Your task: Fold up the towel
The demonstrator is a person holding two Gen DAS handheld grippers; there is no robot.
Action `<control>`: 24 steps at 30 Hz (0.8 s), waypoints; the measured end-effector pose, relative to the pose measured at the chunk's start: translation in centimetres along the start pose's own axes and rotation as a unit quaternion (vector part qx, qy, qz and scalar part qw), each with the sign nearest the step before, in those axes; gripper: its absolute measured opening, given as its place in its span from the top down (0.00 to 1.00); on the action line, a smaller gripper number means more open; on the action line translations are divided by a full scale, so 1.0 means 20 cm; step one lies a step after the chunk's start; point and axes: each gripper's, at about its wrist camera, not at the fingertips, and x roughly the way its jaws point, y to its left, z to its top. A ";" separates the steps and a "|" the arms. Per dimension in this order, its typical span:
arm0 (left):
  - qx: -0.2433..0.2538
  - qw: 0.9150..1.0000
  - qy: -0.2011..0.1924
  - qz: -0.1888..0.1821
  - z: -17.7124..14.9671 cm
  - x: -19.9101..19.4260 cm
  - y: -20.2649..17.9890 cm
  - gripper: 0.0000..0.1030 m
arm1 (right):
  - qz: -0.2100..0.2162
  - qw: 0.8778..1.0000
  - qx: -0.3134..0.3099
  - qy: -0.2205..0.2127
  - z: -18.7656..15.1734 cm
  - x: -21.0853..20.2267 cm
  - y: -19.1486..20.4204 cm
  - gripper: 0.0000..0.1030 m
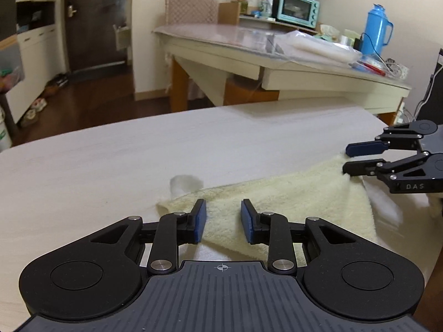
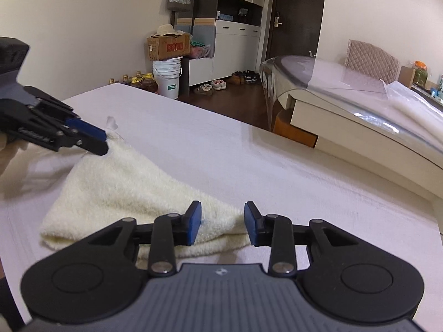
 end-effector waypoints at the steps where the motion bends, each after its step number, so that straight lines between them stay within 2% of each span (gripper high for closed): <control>1: 0.010 1.000 0.001 0.006 0.00 0.00 -0.02 0.69 | 0.001 1.000 0.002 0.000 0.00 0.00 0.00 0.64; 4: 0.019 1.000 -0.001 0.013 0.00 0.00 -0.03 0.69 | -0.001 1.000 0.006 0.000 0.01 0.00 0.00 0.63; 6: 0.013 1.000 -0.002 0.011 -0.01 0.00 -0.02 0.70 | -0.009 1.000 0.012 -0.021 0.03 -0.05 0.02 0.62; 11: 0.015 1.000 0.002 0.017 0.00 0.00 -0.03 0.70 | 0.005 1.000 0.009 -0.002 -0.01 -0.05 0.10 0.56; 17: 0.005 1.000 0.005 0.028 0.01 0.00 -0.05 0.69 | -0.009 1.000 0.012 -0.002 -0.03 -0.07 0.15 0.56; 19: 0.003 0.999 0.003 0.031 0.00 -0.01 -0.06 0.66 | -0.012 1.000 0.014 -0.011 -0.03 -0.10 0.17 0.55; 21: 0.003 0.999 0.003 0.034 0.00 -0.02 -0.07 0.58 | -0.011 1.000 0.017 -0.017 -0.03 -0.14 0.20 0.55; 24: 0.005 0.999 0.001 0.037 -0.01 -0.04 -0.08 0.52 | -0.008 0.999 0.027 -0.021 -0.05 -0.19 0.24 0.54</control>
